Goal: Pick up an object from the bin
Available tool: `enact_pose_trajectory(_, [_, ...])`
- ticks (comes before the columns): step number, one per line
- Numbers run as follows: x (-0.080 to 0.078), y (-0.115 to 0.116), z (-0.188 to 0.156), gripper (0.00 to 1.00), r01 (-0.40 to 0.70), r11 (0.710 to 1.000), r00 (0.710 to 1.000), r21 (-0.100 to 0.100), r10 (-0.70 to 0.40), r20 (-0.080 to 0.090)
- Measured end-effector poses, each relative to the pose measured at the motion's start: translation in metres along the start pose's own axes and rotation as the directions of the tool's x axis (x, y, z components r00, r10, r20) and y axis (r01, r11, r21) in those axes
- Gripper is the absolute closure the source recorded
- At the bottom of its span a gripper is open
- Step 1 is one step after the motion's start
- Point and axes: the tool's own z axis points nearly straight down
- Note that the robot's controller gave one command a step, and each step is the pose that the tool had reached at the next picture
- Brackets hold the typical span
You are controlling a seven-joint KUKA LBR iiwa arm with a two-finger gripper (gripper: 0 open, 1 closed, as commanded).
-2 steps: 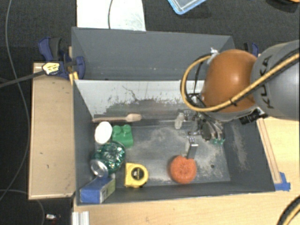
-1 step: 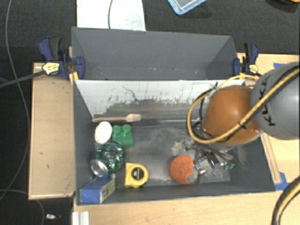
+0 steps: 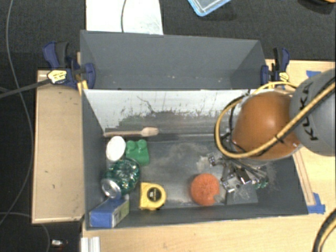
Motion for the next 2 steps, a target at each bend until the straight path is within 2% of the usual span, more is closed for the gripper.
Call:
enact_pose_trajectory(1, [-0.002,0.004,0.023,0.00,0.270,0.963,0.963,-0.005,-0.270,-0.009])
enact_pose_trajectory(2, [0.000,0.004,0.057,0.00,0.430,0.903,0.903,-0.001,-0.430,-0.002])
